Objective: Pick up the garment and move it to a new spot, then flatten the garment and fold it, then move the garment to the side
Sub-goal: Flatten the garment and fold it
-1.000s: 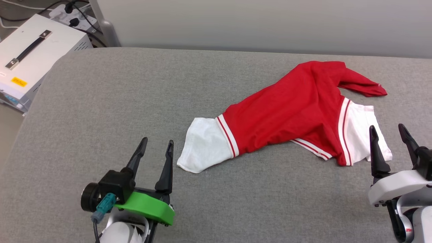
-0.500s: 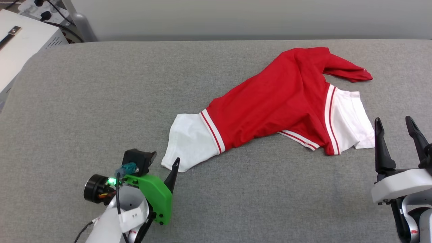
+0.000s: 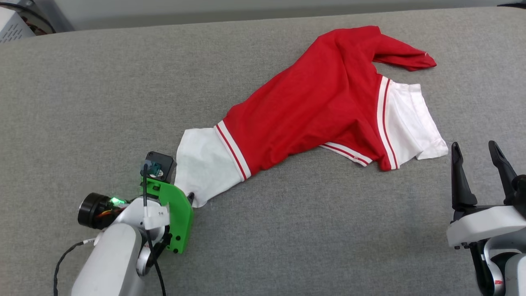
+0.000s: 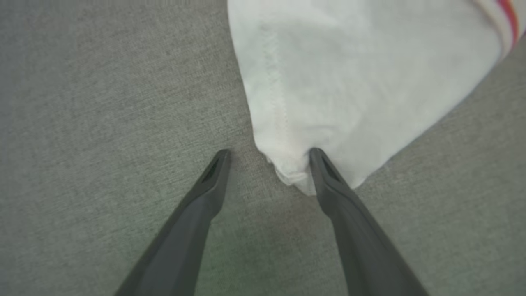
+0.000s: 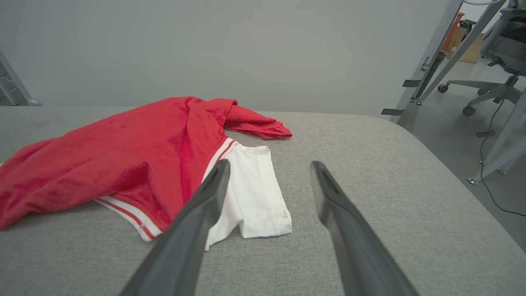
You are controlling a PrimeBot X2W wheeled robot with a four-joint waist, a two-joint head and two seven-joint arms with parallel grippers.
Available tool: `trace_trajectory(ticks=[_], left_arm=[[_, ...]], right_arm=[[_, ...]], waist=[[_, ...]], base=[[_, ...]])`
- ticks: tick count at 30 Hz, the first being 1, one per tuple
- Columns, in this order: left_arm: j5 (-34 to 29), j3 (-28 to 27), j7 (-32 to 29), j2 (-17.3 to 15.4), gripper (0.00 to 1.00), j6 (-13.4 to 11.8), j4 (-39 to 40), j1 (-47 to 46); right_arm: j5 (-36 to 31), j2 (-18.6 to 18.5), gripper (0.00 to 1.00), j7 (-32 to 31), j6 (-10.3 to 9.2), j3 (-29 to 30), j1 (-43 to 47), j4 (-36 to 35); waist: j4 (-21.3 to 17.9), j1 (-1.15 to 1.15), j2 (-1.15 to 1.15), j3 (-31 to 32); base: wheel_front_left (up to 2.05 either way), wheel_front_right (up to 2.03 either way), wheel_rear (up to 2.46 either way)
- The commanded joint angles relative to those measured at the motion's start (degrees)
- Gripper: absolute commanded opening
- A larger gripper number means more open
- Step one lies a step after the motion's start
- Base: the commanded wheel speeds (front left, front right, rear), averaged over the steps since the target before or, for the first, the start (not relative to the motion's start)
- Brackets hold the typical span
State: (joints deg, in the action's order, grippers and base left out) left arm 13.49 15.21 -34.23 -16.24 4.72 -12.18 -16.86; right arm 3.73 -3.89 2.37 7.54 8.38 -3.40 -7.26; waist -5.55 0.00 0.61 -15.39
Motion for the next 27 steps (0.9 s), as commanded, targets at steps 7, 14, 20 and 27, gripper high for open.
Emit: trace_trajectory(ticks=[7,14,20,27], left_arm=[[1.45,1.82,-4.94,-0.83,0.00,0.65,-3.51,0.37],[2.21,0.54,-0.73,-0.12,0.00,-0.81,-0.39,0.34],[4.82,-2.85,1.72,0.33,0.00,-2.88,5.85,1.43],[6.61,-4.11,-0.38,-0.84,0.07,-3.56,18.38,4.28]], right_arm=[[-0.51,0.46,1.00,1.21,-0.05,0.36,-1.11,0.72],[-1.23,-0.19,1.00,-0.58,-0.05,0.81,-1.34,1.23],[0.47,-3.09,1.00,-11.31,-0.05,1.03,-0.50,2.90],[7.84,-7.76,1.00,-30.73,-0.05,0.60,-1.96,2.01]], waist=[[-1.20,0.00,-0.61,-2.49],[0.76,0.00,-0.61,-0.66],[2.93,0.00,-0.61,1.51],[5.40,0.00,-0.61,0.82]], base=[[0.00,0.00,0.00],[0.00,0.00,0.00],[0.00,0.00,0.00],[0.00,0.00,0.00]])
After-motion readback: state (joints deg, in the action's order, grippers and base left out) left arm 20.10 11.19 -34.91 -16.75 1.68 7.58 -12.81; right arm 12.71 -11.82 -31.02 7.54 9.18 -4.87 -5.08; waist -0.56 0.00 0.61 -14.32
